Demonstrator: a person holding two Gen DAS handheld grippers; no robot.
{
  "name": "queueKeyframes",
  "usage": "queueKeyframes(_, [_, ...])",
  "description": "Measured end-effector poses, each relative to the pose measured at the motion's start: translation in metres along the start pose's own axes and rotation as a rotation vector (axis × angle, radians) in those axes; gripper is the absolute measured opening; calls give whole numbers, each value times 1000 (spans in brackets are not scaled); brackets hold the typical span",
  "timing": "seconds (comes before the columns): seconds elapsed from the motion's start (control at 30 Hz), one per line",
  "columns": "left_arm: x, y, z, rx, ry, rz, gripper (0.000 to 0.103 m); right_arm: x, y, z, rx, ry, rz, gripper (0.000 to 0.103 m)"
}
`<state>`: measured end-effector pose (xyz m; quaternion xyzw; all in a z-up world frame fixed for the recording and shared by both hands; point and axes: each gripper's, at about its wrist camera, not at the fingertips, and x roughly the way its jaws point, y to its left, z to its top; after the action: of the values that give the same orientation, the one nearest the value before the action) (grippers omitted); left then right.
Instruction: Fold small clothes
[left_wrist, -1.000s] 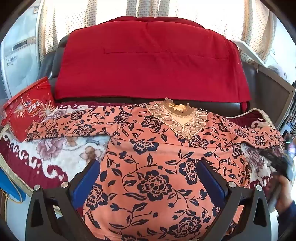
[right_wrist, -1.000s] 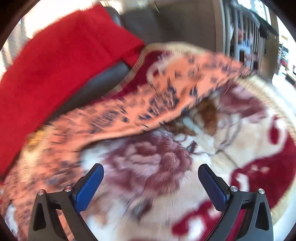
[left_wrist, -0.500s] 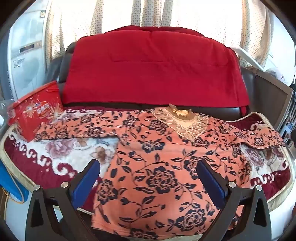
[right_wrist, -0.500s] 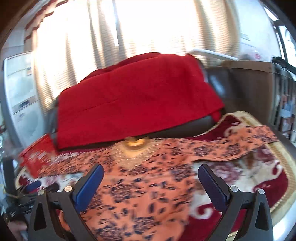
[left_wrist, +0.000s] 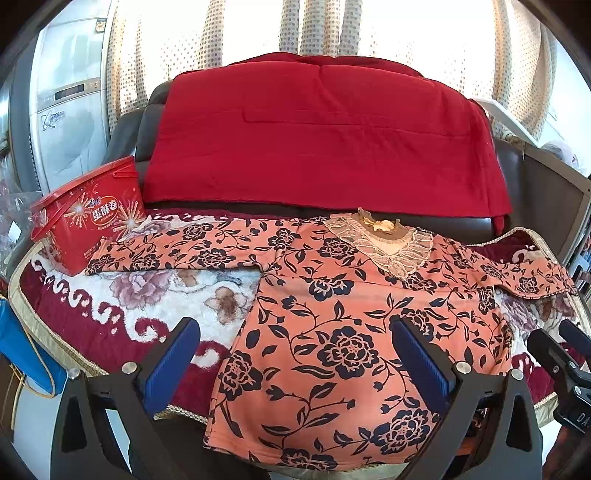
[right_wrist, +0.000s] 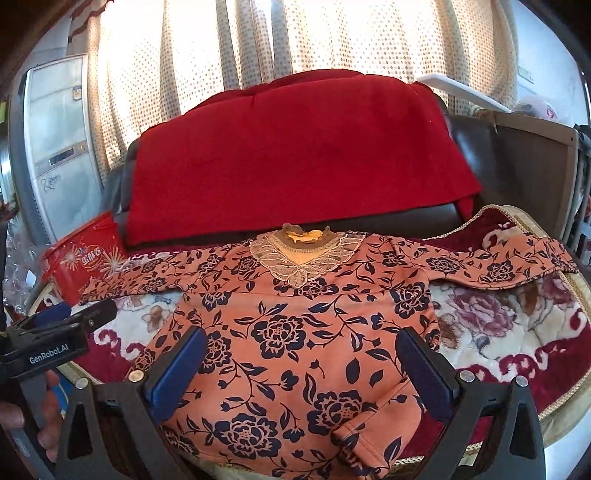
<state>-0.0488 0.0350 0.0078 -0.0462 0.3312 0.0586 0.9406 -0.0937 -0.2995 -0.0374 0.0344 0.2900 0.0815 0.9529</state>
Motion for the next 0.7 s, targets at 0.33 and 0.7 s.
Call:
queueKeyframes(0.33, [-3, -5, -1, 16, 0, 0, 103, -1, 5, -4, -15, -6, 0, 103])
queueKeyframes(0.7, [-7, -10, 0, 27, 0, -9, 103, -5, 1, -3, -9, -16, -5, 103])
